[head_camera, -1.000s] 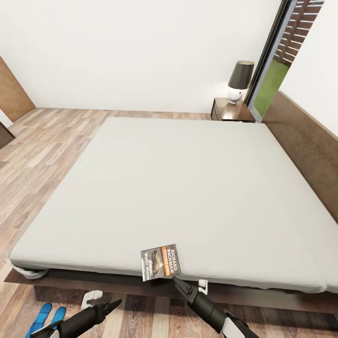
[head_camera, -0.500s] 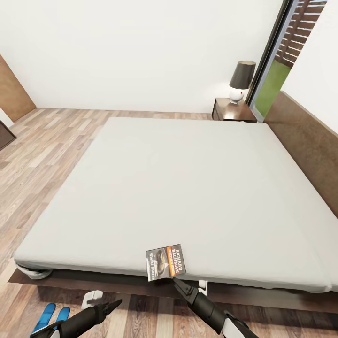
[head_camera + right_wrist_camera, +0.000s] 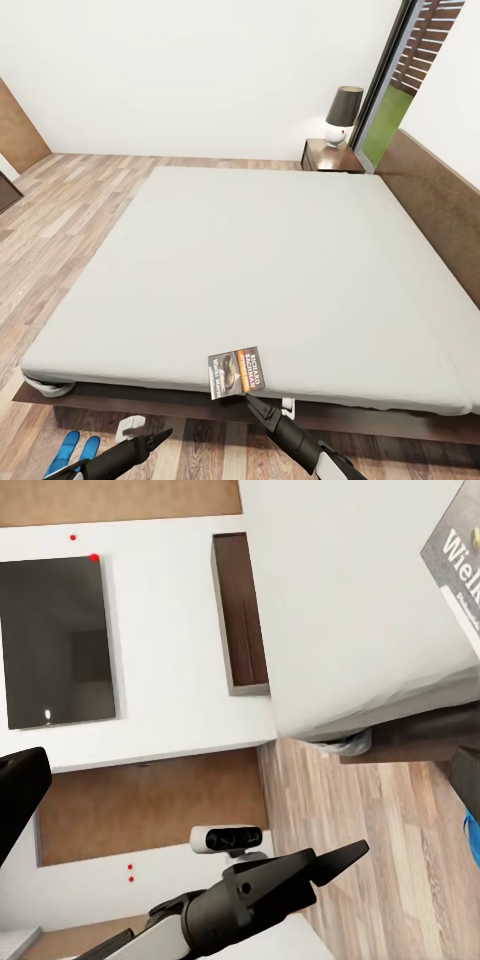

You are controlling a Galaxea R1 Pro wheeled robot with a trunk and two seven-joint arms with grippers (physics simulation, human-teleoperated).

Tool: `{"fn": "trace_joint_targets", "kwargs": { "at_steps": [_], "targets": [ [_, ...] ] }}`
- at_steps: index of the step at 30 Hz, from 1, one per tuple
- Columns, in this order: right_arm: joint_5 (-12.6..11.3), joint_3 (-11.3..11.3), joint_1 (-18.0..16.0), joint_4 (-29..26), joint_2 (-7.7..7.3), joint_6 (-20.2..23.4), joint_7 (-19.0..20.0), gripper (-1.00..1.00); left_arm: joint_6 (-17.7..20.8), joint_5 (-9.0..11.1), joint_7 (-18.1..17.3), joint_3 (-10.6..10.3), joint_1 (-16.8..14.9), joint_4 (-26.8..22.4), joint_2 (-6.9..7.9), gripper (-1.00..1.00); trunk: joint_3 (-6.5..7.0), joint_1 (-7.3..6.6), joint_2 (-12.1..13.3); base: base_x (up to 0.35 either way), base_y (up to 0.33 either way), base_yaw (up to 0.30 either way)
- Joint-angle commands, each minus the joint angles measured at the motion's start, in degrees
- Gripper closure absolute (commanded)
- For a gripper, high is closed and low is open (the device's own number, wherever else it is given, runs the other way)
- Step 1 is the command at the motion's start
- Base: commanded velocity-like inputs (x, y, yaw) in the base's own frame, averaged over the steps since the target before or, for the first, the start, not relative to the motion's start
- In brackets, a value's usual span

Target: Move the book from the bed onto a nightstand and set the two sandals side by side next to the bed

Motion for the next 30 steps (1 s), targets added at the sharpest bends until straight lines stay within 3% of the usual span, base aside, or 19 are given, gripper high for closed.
{"fn": "trace_joint_targets", "kwargs": {
  "at_steps": [1, 30],
  "targets": [
    [-0.6, 0.3, 0.0, 0.0, -0.03, 0.5, 0.1, -1.0, 0.5, 0.6, 0.0, -0.4, 0.0, 0.0, 0.07, -1.0, -0.04, 0.0, 0.0, 0.0, 0.0, 0.0],
    [-0.6, 0.3, 0.0, 0.0, -0.03, 0.5, 0.1, -1.0, 0.5, 0.6, 0.0, -0.4, 0.0, 0.0, 0.07, -1.0, -4.89, 5.93, -10.9, 0.0, 0.0, 0.0]
  ]
}}
